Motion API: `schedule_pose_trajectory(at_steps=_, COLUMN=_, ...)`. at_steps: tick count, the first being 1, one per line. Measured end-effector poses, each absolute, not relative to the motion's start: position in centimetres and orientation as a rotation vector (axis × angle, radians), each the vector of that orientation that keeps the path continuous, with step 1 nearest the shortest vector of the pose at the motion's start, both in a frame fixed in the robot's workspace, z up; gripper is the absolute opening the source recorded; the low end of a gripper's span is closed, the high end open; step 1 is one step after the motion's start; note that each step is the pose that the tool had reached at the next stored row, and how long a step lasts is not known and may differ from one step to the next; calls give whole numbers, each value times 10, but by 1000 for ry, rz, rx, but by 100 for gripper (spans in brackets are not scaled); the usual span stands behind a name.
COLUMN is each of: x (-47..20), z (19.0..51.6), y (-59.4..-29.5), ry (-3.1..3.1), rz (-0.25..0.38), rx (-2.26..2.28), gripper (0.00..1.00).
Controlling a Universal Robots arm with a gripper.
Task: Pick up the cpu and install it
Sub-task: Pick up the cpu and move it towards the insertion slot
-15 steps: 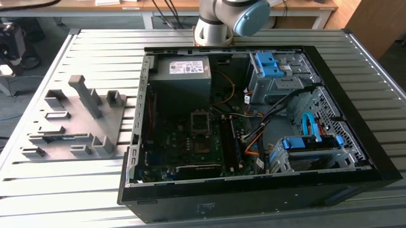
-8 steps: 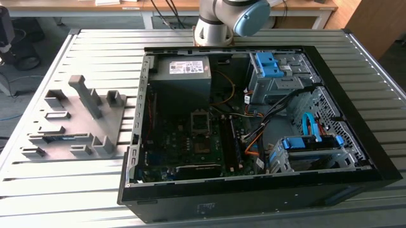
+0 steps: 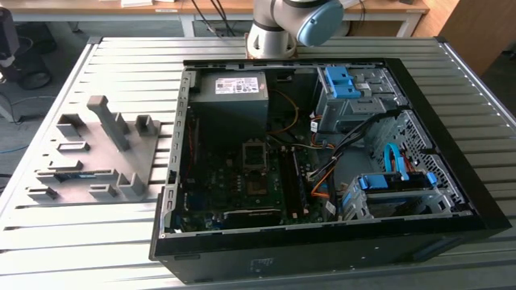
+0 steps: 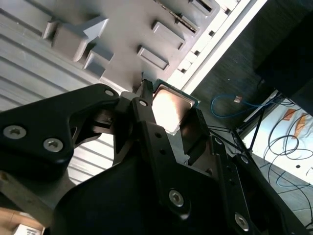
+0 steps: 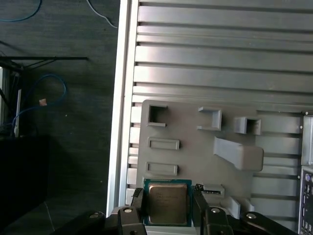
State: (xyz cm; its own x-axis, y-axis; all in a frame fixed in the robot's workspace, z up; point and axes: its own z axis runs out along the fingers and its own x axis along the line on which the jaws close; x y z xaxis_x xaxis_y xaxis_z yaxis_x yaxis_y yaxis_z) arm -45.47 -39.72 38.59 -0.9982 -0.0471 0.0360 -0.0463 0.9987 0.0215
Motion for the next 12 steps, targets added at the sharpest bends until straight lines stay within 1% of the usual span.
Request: schedule_pose_trajectory(at_steps=12, x=-404, z=386, y=-397, ry=-3104, rz=-27, rx=72, gripper=47)
